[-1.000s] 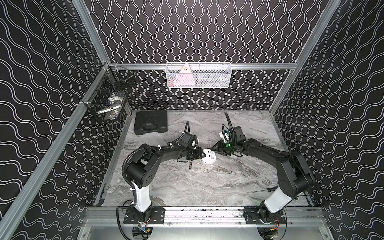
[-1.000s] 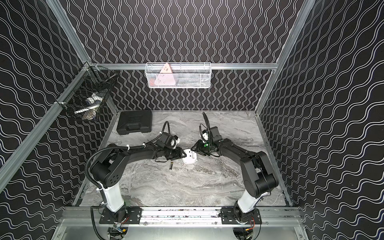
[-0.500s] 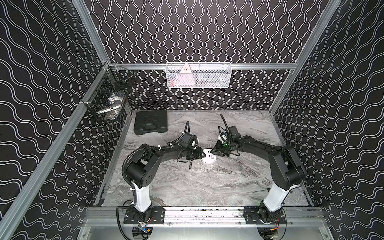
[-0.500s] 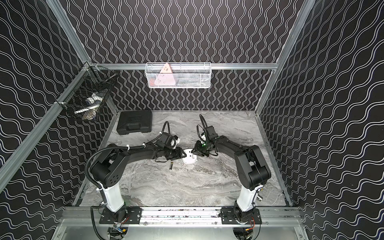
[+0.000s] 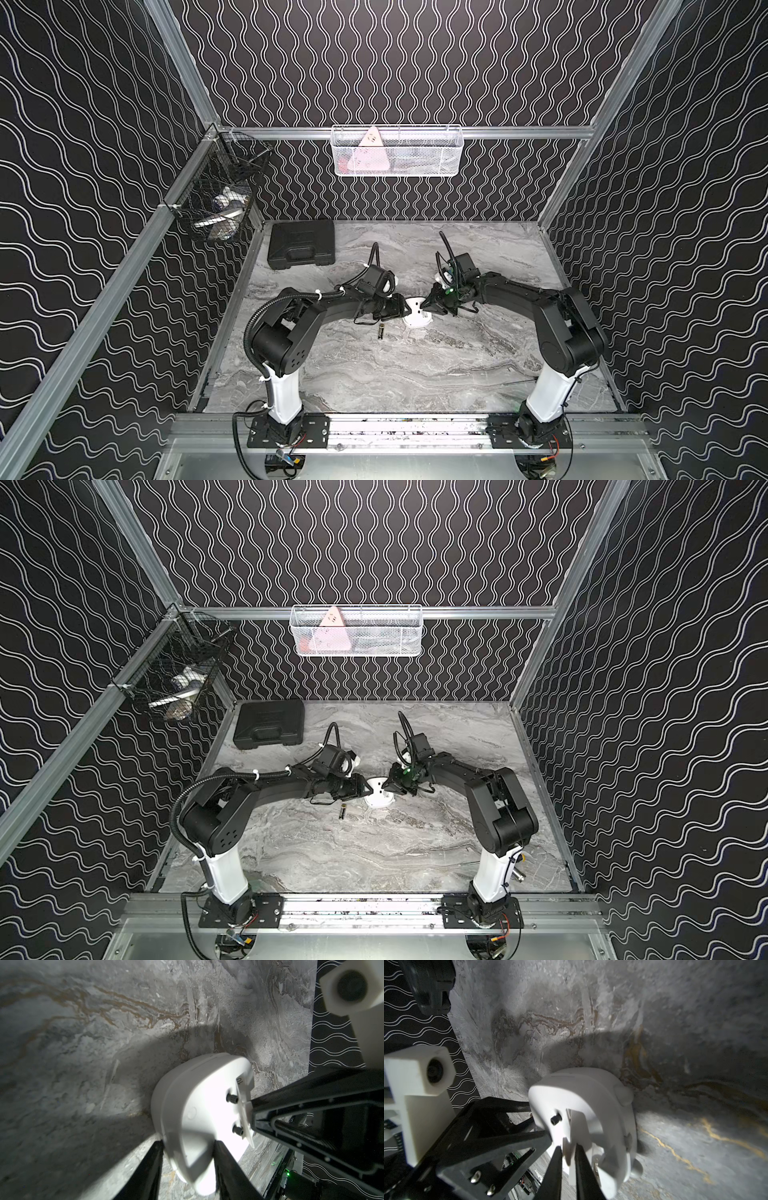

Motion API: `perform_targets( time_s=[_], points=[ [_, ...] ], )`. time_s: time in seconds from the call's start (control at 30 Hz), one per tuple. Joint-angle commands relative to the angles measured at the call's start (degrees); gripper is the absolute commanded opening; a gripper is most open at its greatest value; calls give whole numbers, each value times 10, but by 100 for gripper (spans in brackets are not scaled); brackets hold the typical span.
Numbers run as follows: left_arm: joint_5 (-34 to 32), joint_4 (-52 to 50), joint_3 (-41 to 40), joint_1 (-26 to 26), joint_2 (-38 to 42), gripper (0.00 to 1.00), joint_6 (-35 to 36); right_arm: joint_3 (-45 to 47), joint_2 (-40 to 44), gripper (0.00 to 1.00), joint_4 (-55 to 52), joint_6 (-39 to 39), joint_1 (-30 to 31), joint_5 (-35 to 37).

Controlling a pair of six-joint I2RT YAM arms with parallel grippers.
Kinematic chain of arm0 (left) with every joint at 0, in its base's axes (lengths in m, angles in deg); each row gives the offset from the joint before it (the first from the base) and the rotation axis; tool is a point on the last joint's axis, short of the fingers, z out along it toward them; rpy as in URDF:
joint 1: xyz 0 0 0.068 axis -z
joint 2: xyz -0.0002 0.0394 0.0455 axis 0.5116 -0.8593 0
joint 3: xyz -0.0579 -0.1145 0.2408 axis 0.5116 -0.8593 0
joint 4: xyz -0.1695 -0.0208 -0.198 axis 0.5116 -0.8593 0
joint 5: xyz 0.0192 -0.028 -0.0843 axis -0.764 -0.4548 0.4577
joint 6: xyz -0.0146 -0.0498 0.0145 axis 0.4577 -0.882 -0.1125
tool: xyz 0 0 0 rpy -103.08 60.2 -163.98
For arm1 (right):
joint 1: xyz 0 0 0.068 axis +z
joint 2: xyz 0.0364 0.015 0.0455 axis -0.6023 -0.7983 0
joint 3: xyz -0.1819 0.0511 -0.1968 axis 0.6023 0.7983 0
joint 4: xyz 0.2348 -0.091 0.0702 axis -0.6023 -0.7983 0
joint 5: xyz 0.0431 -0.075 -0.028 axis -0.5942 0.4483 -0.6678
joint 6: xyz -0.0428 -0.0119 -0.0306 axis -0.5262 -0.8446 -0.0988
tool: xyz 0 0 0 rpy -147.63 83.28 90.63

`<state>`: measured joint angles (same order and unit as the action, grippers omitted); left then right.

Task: Insert the battery into the alarm
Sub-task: Remove the cover from the alarm.

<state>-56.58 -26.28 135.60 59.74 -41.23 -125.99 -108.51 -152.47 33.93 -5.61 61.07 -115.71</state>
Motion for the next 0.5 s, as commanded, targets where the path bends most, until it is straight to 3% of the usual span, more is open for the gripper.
perform_targets(
  time_s=[0.0, 0.1, 0.47],
  points=[
    [-27, -62, -1, 1, -1, 44, 10, -1, -4, 14, 17, 7, 1, -6],
    [-27, -62, -2, 1, 0, 44, 10, 3, 2, 8, 21, 10, 1, -7],
    [-26, -60, -4, 1, 3, 44, 8, 7, 29, 5, 20, 11, 1, -5]
  ],
)
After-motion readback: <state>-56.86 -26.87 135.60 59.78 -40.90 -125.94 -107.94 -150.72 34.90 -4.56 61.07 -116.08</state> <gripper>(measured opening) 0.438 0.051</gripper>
